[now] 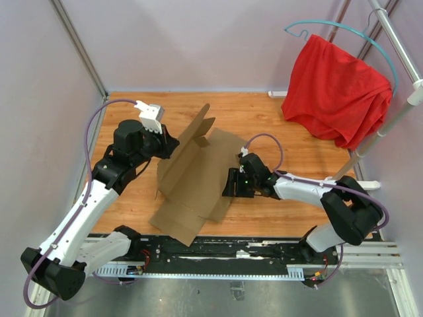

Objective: Fold the paper box

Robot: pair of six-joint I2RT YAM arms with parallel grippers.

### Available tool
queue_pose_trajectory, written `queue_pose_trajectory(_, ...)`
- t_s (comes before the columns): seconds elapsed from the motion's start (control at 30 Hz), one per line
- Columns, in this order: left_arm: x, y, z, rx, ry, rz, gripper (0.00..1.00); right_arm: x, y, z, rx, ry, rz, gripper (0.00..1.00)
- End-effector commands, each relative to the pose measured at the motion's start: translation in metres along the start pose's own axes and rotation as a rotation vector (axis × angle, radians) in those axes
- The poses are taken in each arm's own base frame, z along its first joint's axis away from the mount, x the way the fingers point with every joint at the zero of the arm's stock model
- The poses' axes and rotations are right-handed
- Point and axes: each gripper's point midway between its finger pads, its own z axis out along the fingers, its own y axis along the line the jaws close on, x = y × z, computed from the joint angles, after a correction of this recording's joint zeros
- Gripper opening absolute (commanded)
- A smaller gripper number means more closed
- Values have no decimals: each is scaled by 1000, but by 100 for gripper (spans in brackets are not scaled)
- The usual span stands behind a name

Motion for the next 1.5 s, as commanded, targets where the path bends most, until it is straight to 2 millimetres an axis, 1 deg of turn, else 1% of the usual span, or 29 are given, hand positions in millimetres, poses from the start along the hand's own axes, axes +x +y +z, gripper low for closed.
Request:
queue_pose_trajectory(0.0, -15, 0, -4, -2, -37, 11, 0, -9, 3, -2, 4, -19, 2, 51)
queue_pose_trajectory(0.13, -18, -3, -5, 10, -46, 8, 0, -13, 0, -8, 33, -34, -21, 25)
queue_pose_trajectory(0.23, -22, -7, -8, 28, -59, 2, 0, -17, -3, -13, 64, -39, -45, 9)
queue_pose_trajectory(0.3, -25, -10, -11, 38, -71, -4, 0, -21, -6, -19, 92, -42, -69, 1)
queue_pose_trajectory(0.43, -29, -15, -16, 57, -86, -12, 0, -34, -13, -37, 138, -67, -128, 1)
queue_pose_trajectory(0.5, -29, -15, -18, 57, -85, -12, 0, -43, -17, -52, 167, -76, -167, 1)
queue_pose_trajectory(0.53, -29, -13, -19, 47, -87, -14, 2, -47, -20, -61, 189, -77, -191, 1)
queue_pose_trajectory(0.57, -30, -12, -21, 39, -91, -13, 11, -53, -21, -72, 206, -81, -222, 1)
queue_pose_trajectory(0.63, -34, -10, -28, 18, -109, -14, 38, -65, -30, -97, 275, -83, -274, 1)
queue_pose_trajectory(0.67, -39, -10, -34, 13, -131, -14, 49, -67, -37, -112, 320, -62, -303, 1)
queue_pose_trajectory(0.73, -46, -11, -43, 10, -169, -15, 63, -77, -45, -139, 376, -48, -362, 1)
queue_pose_trajectory(0.77, -49, -12, -48, 11, -184, -19, 67, -82, -47, -151, 392, -41, -392, 1)
queue_pose_trajectory(0.9, -52, -18, -59, 38, -213, -33, 68, -100, -51, -193, 477, -19, -495, 2)
queue_pose_trajectory(0.93, -51, -20, -60, 46, -218, -40, 68, -106, -49, -200, 495, -34, -500, 4)
queue_pose_trajectory(1.03, -42, -21, -60, 64, -222, -59, 67, -120, -42, -213, 510, -72, -510, 6)
queue_pose_trajectory(1.13, -31, -21, -55, 88, -227, -64, 62, -134, -31, -222, 526, -91, -539, 7)
queue_pose_trajectory(1.2, -23, -21, -48, 105, -224, -73, 56, -146, -19, -229, 571, -106, -613, 5)
queue_pose_trajectory(1.23, -19, -23, -43, 123, -226, -89, 55, -153, -17, -233, 630, -111, -673, 4)
queue_pose_trajectory(1.33, -6, -24, -30, 158, -236, -132, 54, -165, 2, -229, 733, -107, -825, 2)
queue_pose_trajectory(1.37, -2, -23, -26, 165, -236, -145, 54, -165, 8, -225, 751, -94, -854, 1)
queue_pose_trajectory(1.47, 7, -20, -18, 168, -242, -159, 52, -163, 13, -211, 781, -27, -898, 1)
